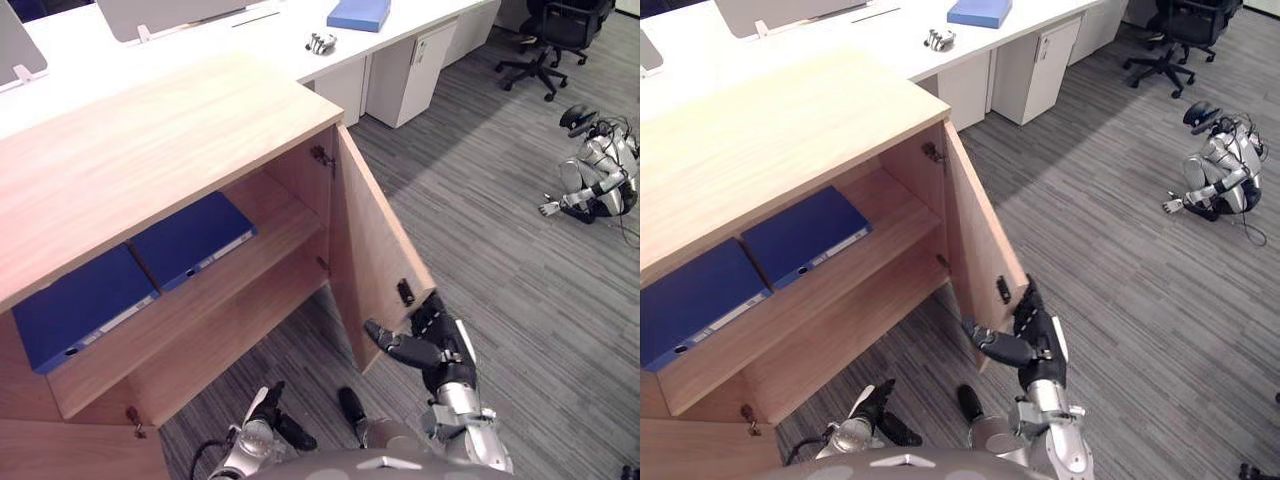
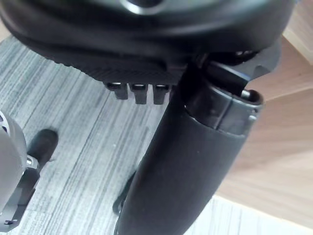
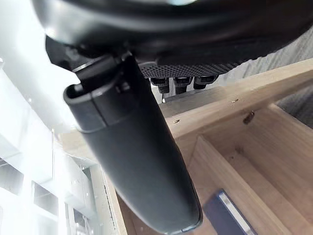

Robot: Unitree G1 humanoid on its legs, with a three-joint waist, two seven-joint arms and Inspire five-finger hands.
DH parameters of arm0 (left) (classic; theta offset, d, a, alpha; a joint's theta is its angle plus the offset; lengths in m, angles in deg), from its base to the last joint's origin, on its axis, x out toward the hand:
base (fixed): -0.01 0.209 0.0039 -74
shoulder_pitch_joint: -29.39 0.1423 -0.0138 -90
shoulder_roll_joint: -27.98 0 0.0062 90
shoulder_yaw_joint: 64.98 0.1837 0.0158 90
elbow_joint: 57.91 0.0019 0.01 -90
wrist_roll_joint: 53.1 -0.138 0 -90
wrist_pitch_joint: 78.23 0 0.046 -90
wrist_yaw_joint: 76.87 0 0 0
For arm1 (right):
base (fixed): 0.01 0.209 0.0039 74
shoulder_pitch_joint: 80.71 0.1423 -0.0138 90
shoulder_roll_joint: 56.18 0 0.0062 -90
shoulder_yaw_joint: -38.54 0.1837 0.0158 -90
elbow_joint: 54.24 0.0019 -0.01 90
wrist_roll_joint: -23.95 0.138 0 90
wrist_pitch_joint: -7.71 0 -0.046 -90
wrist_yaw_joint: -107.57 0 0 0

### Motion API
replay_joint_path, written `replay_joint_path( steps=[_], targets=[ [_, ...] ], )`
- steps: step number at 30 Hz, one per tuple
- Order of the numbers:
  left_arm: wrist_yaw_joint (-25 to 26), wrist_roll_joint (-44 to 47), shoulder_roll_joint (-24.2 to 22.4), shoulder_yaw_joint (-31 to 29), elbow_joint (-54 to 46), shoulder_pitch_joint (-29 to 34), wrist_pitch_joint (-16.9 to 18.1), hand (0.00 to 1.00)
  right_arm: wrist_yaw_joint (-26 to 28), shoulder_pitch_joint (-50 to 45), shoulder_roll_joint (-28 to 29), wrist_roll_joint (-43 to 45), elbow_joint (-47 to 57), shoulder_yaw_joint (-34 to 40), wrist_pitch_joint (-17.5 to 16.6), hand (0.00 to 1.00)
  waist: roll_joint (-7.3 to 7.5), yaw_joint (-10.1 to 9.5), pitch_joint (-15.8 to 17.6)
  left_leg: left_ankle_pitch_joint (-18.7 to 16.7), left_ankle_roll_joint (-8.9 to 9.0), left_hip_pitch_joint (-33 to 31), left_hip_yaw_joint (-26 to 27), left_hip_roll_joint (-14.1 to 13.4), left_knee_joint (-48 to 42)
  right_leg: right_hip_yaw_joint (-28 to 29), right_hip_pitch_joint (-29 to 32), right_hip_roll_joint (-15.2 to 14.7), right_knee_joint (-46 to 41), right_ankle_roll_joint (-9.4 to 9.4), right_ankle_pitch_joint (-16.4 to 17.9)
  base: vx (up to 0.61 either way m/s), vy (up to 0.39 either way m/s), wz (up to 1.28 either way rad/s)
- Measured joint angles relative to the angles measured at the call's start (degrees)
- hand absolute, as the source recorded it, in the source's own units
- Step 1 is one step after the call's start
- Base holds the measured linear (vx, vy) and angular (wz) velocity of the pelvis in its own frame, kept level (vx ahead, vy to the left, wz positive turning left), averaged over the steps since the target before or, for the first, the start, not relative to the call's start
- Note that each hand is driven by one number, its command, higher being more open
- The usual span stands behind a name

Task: Walk over to the cabinet, pick up the folder, carry it to the office cabinet, place the folder inside the office cabinet, then close the office cabinet door

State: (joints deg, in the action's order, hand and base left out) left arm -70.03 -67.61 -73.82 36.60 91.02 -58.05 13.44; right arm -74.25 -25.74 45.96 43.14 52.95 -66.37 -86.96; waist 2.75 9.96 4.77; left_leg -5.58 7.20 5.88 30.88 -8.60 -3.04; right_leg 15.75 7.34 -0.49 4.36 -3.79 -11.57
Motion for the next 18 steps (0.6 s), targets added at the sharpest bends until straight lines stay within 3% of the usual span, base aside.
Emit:
replay_joint_path(
  steps=[4, 10, 13, 18],
  targets=[
    [-1.04, -1.82, 1.28, 1.06, -2.19, 1.66, 0.05, 1.0, 3.38, -0.1, -1.48, -0.12, 1.46, -4.42, 0.15, 1.0, 1.56, -0.65, -0.59, 0.22, -0.21, 0.5, -1.14, 0.21, -0.14, -1.12, -0.42, -0.25, -1.14, -0.35, 0.53, 0.01, -0.001, 0.14],
    [-1.08, -1.93, 2.96, 0.98, -5.54, 2.81, 0.16, 1.0, 6.33, 6.54, -4.27, -1.35, 0.45, -8.88, 0.13, 1.0, 3.73, -3.46, -1.31, 0.85, -0.84, -0.58, -5.16, 0.8, 0.73, -4.92, -1.19, -1.7, -1.92, -0.51, 2.27, 0.0, 0.001, 0.34],
    [-1.06, -1.74, 3.59, 0.01, -5.75, 3.33, 0.32, 1.0, 6.47, 14.3, -5.33, -1.4, -6.57, -8.01, -0.24, 1.0, 4.09, -4.2, -1.42, 2.61, -1.6, -2.43, -8.55, 2.2, 2.89, -8.52, -0.02, -3.15, -3.03, -0.93, 3.58, 0.04, 0.016, 0.67],
    [-0.65, -1.7, 5.61, -8.7, -2.0, 0.89, 1.05, 1.0, 2.81, 24.81, -5.28, -3.4, -16.2, -2.1, -0.41, 1.0, 3.57, -7.42, -0.97, 4.46, -2.16, -3.13, -12.44, 3.11, 5.08, -12.56, -0.31, -4.01, -3.02, -1.26, 4.49, 0.07, 0.016, 0.48]
  ],
)
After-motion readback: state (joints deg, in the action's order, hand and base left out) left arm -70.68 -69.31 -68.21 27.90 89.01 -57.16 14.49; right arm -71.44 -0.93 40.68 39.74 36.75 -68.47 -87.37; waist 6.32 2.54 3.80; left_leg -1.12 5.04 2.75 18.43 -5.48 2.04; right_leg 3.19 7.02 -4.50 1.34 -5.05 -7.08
